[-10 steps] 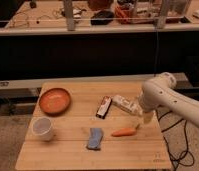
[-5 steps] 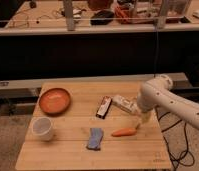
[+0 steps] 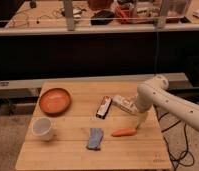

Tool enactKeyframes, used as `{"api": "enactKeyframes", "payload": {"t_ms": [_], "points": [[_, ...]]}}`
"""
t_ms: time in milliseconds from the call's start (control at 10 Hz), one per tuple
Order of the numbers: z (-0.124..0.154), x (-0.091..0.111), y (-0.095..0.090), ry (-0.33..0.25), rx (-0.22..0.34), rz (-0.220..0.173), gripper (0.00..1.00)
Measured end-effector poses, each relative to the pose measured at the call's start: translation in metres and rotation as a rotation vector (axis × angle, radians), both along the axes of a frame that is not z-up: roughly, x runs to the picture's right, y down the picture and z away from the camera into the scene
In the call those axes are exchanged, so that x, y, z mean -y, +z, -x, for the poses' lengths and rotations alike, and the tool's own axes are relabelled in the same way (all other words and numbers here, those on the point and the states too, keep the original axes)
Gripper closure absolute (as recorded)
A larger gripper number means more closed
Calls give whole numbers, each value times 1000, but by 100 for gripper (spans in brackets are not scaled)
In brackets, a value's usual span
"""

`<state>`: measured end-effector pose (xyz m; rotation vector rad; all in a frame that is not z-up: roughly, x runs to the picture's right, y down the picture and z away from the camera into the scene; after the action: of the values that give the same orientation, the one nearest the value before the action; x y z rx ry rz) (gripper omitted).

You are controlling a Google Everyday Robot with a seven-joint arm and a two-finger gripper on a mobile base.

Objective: Place the bottle in the ceramic bowl

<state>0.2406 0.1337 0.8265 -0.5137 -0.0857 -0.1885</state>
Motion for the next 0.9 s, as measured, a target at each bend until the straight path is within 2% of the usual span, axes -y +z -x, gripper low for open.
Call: {"api": "enactKeyframes", "payload": {"t_ms": [900], "points": [[-8,-16,27,51,-10,55,20]]}}
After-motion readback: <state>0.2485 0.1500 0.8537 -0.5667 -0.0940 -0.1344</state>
